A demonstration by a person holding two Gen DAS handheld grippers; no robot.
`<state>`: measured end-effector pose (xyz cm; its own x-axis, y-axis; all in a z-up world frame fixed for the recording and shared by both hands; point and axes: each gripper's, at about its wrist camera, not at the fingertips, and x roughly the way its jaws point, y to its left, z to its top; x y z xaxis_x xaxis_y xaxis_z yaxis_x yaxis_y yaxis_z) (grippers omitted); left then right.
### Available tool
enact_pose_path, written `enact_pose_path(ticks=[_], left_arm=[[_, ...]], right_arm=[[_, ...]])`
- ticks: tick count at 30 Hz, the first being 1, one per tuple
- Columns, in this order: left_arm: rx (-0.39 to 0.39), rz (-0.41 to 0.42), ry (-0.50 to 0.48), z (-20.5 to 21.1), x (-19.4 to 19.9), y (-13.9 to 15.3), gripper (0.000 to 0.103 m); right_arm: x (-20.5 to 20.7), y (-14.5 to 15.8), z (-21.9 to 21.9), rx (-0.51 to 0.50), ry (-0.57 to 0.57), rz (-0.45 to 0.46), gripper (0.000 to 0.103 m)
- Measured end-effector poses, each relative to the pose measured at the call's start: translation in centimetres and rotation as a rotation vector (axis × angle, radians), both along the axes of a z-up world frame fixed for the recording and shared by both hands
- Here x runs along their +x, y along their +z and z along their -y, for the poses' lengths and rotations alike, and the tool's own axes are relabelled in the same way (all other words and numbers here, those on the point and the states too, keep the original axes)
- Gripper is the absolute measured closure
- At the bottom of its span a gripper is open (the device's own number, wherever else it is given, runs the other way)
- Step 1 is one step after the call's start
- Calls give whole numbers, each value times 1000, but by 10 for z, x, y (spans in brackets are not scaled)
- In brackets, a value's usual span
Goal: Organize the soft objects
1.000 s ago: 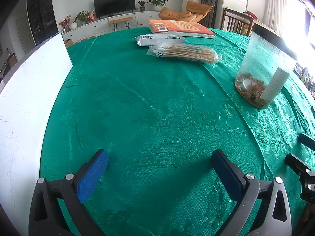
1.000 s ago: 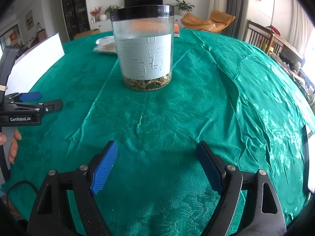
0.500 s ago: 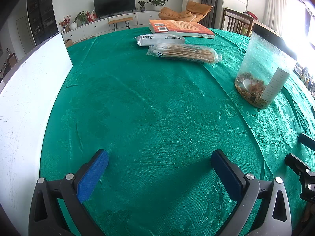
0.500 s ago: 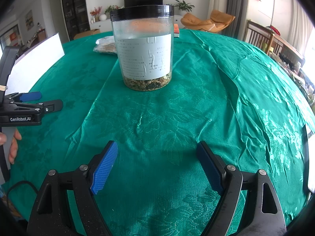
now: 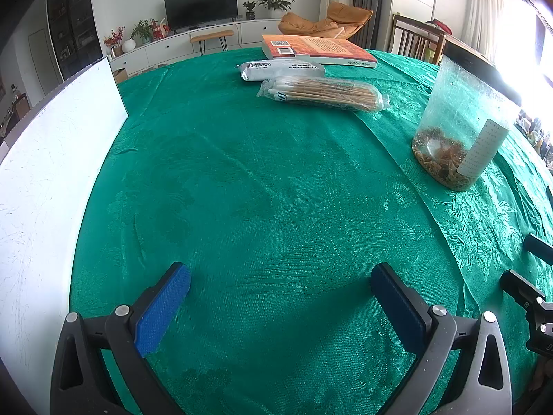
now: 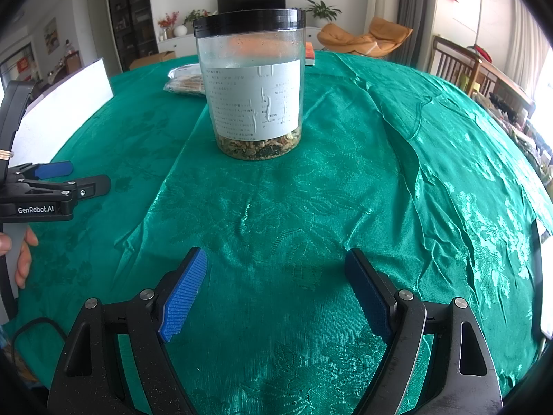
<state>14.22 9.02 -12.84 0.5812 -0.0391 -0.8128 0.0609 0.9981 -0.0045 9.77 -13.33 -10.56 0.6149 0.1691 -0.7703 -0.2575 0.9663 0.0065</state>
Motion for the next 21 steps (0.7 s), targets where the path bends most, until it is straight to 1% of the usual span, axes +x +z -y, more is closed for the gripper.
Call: enact_pose_path(ticks=[19,21], left_arm=[[0,-1,0,0,0,0,0],[6,-13,-6,-1,1,0,0]], right_arm=[[0,0,0,0,0,0,19],[0,-1,0,1,0,0,19]])
